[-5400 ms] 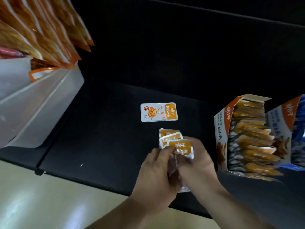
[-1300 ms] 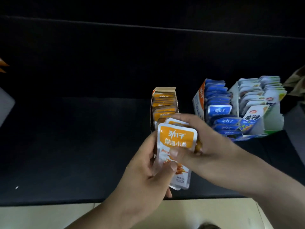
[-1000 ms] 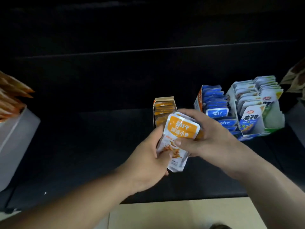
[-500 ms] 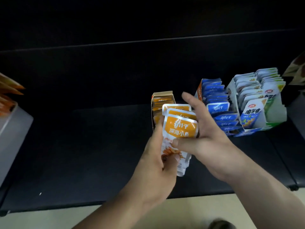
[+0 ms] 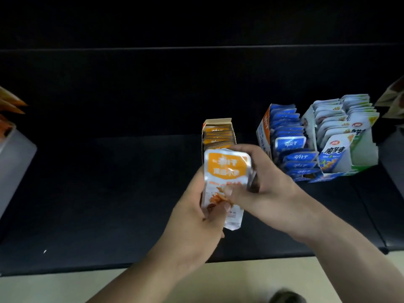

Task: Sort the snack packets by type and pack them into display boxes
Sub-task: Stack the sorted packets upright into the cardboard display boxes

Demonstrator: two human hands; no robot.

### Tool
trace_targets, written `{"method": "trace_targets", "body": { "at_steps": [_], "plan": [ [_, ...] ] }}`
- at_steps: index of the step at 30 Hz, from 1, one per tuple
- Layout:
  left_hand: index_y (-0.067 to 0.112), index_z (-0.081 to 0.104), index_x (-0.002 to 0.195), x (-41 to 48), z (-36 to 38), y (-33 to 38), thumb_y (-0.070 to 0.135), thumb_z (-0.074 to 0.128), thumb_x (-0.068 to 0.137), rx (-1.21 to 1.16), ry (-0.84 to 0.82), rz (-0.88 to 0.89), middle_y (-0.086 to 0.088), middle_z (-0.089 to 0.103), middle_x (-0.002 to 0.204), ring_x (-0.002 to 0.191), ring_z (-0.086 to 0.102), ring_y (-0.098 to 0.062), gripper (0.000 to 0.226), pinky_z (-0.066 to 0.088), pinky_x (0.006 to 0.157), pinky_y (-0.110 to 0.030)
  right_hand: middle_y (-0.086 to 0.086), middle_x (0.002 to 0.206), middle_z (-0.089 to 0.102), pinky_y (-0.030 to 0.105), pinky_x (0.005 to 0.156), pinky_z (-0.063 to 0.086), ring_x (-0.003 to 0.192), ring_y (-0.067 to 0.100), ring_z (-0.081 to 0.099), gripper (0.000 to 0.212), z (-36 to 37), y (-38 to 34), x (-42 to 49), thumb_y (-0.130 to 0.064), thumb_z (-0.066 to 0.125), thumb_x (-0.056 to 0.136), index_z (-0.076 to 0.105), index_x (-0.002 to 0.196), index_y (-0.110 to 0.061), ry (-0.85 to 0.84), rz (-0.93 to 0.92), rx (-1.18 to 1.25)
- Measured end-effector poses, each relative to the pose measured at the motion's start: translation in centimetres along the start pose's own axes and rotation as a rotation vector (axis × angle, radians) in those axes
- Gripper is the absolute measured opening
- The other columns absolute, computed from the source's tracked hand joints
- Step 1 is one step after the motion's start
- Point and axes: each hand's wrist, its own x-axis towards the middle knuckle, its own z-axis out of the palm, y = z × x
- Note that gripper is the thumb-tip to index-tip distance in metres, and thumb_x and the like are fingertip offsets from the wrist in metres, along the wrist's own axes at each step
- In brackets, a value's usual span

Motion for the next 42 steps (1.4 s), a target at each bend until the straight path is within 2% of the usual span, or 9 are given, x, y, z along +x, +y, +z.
{"method": "trace_targets", "body": {
  "at_steps": [5, 9, 14, 19, 22, 25, 29, 35, 42],
  "plan": [
    [0.058, 0.027, 0.152, 0.3, 0.5, -0.4, 0.013, 0.059, 0.103, 0.107, -0.045, 0.002, 0.019, 0.053, 0.141, 0.127, 0.058, 0.001, 0.074, 0.054, 0.104, -0.030, -0.018, 0.117, 0.068, 0.028, 0.090, 0.061, 0.109, 0.000, 0.068, 0.061, -0.3, -0.3, -0.2, -0.017, 0.074, 0.094, 0.044, 0.133, -0.054, -0.010, -0.035, 0.023],
    [0.056, 0.023, 0.155, 0.7, 0.7, -0.7, 0.012, 0.059, 0.102, 0.136, -0.022, 0.025, 0.018, 0.050, 0.141, 0.126, 0.059, -0.002, 0.077, 0.055, 0.103, -0.034, -0.011, 0.131, 0.059, 0.028, 0.091, 0.060, 0.116, 0.004, 0.064, 0.069, 0.0, 0.2, -0.1, -0.011, 0.075, 0.093, 0.044, 0.138, -0.054, 0.001, -0.098, 0.004],
    [0.062, 0.033, 0.145, 0.9, 0.0, 0.6, 0.004, 0.059, 0.103, 0.073, -0.078, 0.110, 0.022, 0.061, 0.134, 0.124, 0.061, 0.002, 0.076, 0.054, 0.100, -0.022, -0.005, 0.114, 0.072, 0.032, 0.084, 0.062, 0.107, 0.015, 0.072, 0.056, -1.3, 0.6, -0.2, -0.002, 0.076, 0.089, 0.058, 0.128, -0.038, 0.076, -0.182, 0.132],
    [0.055, 0.042, 0.141, 0.7, -2.0, -2.2, 0.004, 0.063, 0.096, 0.336, 0.128, 0.103, 0.027, 0.051, 0.127, 0.111, 0.059, 0.000, 0.071, 0.055, 0.082, -0.019, -0.010, 0.119, 0.069, 0.031, 0.086, 0.062, 0.111, 0.011, 0.070, 0.054, -3.3, 1.1, 0.1, -0.006, 0.075, 0.091, 0.053, 0.130, -0.037, 0.328, -0.224, 0.090],
    [0.045, 0.048, 0.143, 0.4, -2.0, -3.3, 0.018, 0.072, 0.093, 0.434, 0.076, 0.128, 0.035, 0.044, 0.124, 0.104, 0.057, 0.006, 0.061, 0.051, 0.070, -0.014, -0.012, 0.130, 0.061, 0.027, 0.089, 0.061, 0.119, 0.009, 0.065, 0.067, -3.1, 1.3, 0.3, -0.002, 0.074, 0.091, 0.046, 0.142, -0.036, 0.365, -0.261, 0.066],
    [0.048, 0.044, 0.145, 1.0, -1.0, -3.6, 0.035, 0.079, 0.087, 0.507, 0.034, 0.201, 0.035, 0.040, 0.126, 0.103, 0.054, 0.009, 0.068, 0.047, 0.076, -0.007, -0.012, 0.136, 0.058, 0.028, 0.092, 0.060, 0.123, 0.009, 0.064, 0.095, -2.3, 1.3, 0.7, 0.008, 0.069, 0.092, 0.025, 0.157, -0.044, 0.294, -0.280, 0.129],
    [0.049, 0.041, 0.142, 2.3, -0.5, -4.0, 0.043, 0.079, 0.086, 0.580, 0.049, 0.202, 0.029, 0.036, 0.123, 0.112, 0.049, 0.008, 0.068, 0.046, 0.078, -0.007, -0.027, 0.124, 0.060, 0.038, 0.097, 0.059, 0.120, 0.010, 0.066, 0.112, -1.6, 1.6, 1.2, 0.011, 0.071, 0.089, 0.009, 0.155, -0.056, 0.248, -0.267, 0.074],
    [0.047, 0.047, 0.120, 2.0, -0.7, -4.5, 0.038, 0.080, 0.084, 0.601, 0.049, 0.234, 0.031, 0.039, 0.124, 0.115, 0.049, 0.007, 0.050, 0.045, 0.079, -0.006, -0.026, 0.122, 0.062, 0.035, 0.093, 0.060, 0.116, 0.008, 0.068, 0.090, -1.9, 2.3, 2.0, 0.007, 0.074, 0.089, 0.029, 0.149, -0.042, 0.310, -0.254, 0.064],
    [0.046, 0.049, 0.123, 1.7, -0.7, -5.7, 0.040, 0.074, 0.091, 0.622, 0.026, 0.250, 0.030, 0.052, 0.120, 0.112, 0.053, 0.005, 0.041, 0.052, 0.087, -0.018, -0.010, 0.125, 0.063, 0.034, 0.087, 0.062, 0.118, 0.014, 0.066, 0.071, -2.3, 2.1, 2.1, 0.002, 0.074, 0.088, 0.039, 0.139, -0.034, 0.174, -0.273, 0.075]
  ]
}}
